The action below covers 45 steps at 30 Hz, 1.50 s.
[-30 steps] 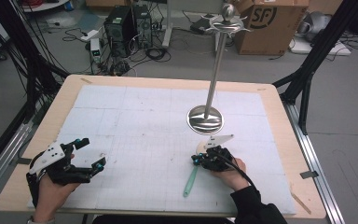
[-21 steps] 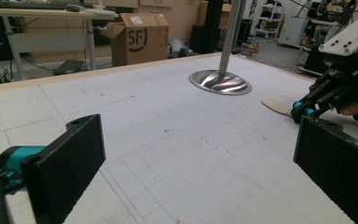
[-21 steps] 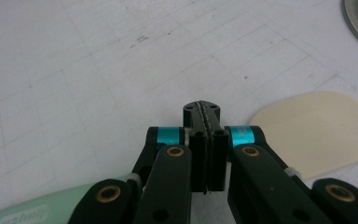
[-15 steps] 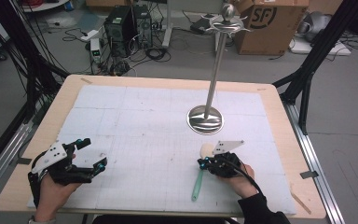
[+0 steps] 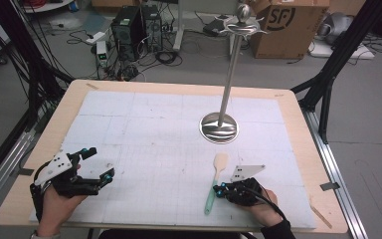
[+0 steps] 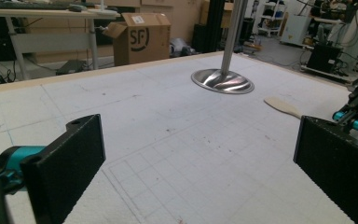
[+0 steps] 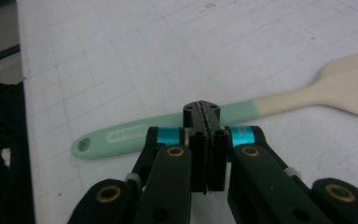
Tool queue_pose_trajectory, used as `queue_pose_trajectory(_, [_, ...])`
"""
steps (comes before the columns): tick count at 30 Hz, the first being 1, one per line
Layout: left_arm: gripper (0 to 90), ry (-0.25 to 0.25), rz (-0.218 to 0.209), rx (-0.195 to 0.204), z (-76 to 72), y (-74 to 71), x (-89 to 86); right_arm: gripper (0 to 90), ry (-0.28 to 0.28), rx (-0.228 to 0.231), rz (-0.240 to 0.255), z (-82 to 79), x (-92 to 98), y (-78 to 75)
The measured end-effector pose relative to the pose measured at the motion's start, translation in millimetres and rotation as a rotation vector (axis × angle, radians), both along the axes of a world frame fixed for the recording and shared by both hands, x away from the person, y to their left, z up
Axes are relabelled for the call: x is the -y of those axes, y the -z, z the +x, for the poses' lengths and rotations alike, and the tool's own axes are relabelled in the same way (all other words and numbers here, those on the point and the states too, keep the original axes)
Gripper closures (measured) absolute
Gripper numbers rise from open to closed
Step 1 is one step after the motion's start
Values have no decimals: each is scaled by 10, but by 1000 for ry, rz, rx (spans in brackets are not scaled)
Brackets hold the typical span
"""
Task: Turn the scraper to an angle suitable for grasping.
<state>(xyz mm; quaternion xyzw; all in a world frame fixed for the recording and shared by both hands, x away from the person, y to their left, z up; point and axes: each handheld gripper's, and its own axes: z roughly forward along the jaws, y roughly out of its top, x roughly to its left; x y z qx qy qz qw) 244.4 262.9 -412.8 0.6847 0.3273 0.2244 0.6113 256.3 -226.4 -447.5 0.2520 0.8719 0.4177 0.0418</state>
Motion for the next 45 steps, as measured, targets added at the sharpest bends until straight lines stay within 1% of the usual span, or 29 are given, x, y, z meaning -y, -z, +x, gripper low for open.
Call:
queue_pose_trajectory(2, [26, -1, -4, -2, 1, 2, -8, 900, -20, -9, 8, -23, -38, 14])
queue_pose_trajectory(3, [26, -1, -4, -3, 2, 2, -10, 900, -24, -6, 3, -36, -71, 23])
queue_pose_trajectory(5, [26, -3, -4, -1, 3, 2, -13, 900, -29, 1, 10, -38, -107, 33])
queue_pose_trajectory(6, [26, -3, -5, -1, 1, 1, -12, 900, -32, 2, 7, -18, -179, 33])
queue_pose_trajectory(7, [26, -3, -7, 0, -1, 0, -9, 900, -32, 2, 7, -18, -179, 33])
queue_pose_trajectory(8, [26, -2, -7, 1, -2, -2, -9, 900, -37, 15, 2, 22, -268, 33])
queue_pose_trajectory(9, [26, 2, -7, 2, -2, -2, -7, 900, -37, 15, 2, 22, -268, 33])
queue_pose_trajectory(10, [26, 0, -9, -1, -3, -1, -7, 900, -39, 24, -9, 69, -368, 28])
queue_pose_trajectory(11, [26, 0, -9, -1, -3, -1, -7, 900, -39, 24, -9, 69, -368, 28])
queue_pose_trajectory(13, [26, -2, -7, 1, 0, 0, -12, 900, -40, 37, -19, 127, -468, 23])
queue_pose_trajectory(14, [26, -2, -9, 0, 0, 0, -20, 900, -33, 39, -19, 185, -557, 26])
queue_pose_trajectory(17, [26, -2, -10, -1, 0, -2, -32, 900, -35, 37, -13, 249, -631, 30])
queue_pose_trajectory(19, [26, -1, -12, -1, -1, -4, -32, 900, -31, 33, -14, 247, -639, 28])
queue_pose_trajectory(20, [26, 1, -11, 4, -4, -10, -33, 900, -41, 36, -10, 254, -627, 22])
queue_pose_trajectory(21, [26, 1, -11, 4, -4, -10, -33, 900, -33, 33, 1, 263, -613, 8])
queue_pose_trajectory(24, [26, -1, -9, 4, -6, -11, -27, 900, 7, 48, 27, 349, -570, -50])
queue_pose_trajectory(25, [26, 0, -9, 5, -4, -10, -25, 900, 19, 62, 19, 395, -560, -63])
queue_pose_trajectory(28, [26, -1, -10, 4, -6, -12, -28, 900, 50, 69, 17, 540, -538, -77])
queue_pose_trajectory(31, [26, -4, -11, 3, -2, -8, -35, 900, 94, 64, 6, 667, -509, -70])
queue_pose_trajectory(33, [26, -3, -11, 4, 1, -6, -37, 900, 115, 58, -2, 740, -481, -37])
queue_pose_trajectory(35, [26, -3, -11, 2, 1, -5, -37, 900, 131, 47, -16, 790, -458, 7])
queue_pose_trajectory(36, [26, -3, -11, 2, 1, -5, -37, 900, 128, 47, -21, 808, -453, 24])
queue_pose_trajectory(37, [26, -2, -11, 1, 0, -4, -35, 900, 132, 52, -20, 818, -447, 25])
queue_pose_trajectory(39, [26, 0, -7, 7, -3, -4, -29, 900, 136, 73, -39, 808, -458, 23])
queue_pose_trajectory(42, [26, 14, -9, 25, -19, -20, -13, 900, 134, 83, -54, 784, -454, 18])
queue_pose_trajectory(43, [26, 14, -10, 25, -19, -21, -11, 900, 131, 84, -61, 773, -442, 12])
queue_pose_trajectory(45, [26, 14, -8, 20, -12, -14, -12, 900, 128, 73, -66, 733, -402, 2])
